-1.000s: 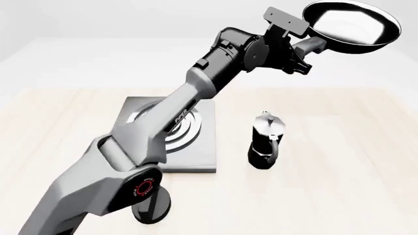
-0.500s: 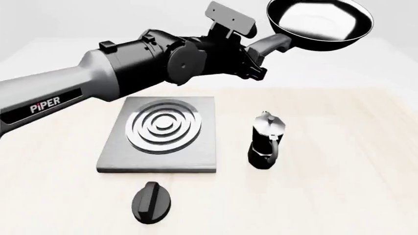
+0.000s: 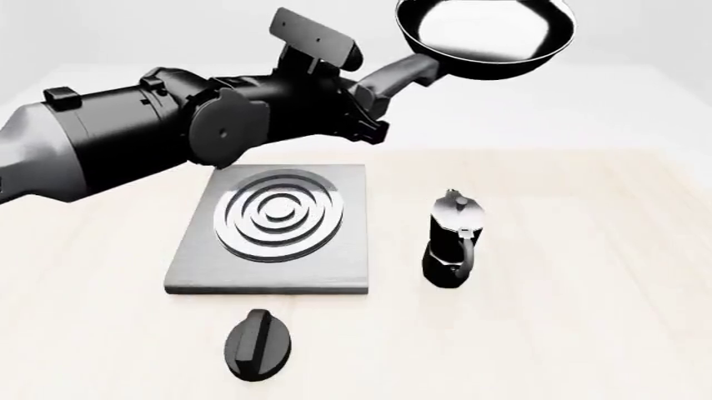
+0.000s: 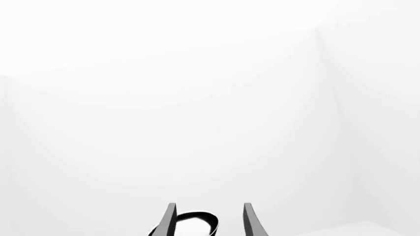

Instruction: Put the frying pan on the stove.

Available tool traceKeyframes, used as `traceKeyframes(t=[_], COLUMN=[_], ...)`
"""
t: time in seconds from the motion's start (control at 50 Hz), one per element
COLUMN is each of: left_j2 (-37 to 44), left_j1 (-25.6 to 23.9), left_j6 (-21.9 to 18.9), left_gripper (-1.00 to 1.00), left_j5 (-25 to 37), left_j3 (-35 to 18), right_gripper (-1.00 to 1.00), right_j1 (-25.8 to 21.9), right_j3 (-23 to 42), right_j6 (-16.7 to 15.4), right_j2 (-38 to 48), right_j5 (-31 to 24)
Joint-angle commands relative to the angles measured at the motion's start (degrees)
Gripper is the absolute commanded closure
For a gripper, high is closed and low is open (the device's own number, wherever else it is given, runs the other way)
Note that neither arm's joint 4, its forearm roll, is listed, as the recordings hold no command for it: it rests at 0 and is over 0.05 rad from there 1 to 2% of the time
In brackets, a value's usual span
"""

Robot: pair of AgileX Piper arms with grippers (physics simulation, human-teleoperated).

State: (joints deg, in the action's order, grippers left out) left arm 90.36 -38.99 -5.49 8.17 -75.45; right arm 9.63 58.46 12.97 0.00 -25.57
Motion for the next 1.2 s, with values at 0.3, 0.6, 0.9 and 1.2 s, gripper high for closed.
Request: traceKeyframes(t=[0.3, 0.6, 0.9, 1.2], left_j2=[-11.53, -17.87, -24.28, -29.84], left_j1=[5.29, 8.13, 11.16, 12.49], left_j6=[-0.6, -0.75, -0.22, -0.41], left_gripper=[1.0, 1.0, 1.0, 1.0], left_j5=[-3.89, -5.11, -5.12, -3.85], left_j3=[10.94, 17.75, 23.42, 28.63], right_gripper=[-1.0, -1.0, -1.0, -1.0], right_j1=[-0.33, -0.8, -1.09, -1.18], right_j3=[0.27, 0.79, 1.2, 1.4], right_j6=[-0.14, -0.27, -0.44, -0.62], right_j2=[0.0, 0.0, 0.0, 0.0], right_j5=[-0.26, -0.74, -1.01, -1.1])
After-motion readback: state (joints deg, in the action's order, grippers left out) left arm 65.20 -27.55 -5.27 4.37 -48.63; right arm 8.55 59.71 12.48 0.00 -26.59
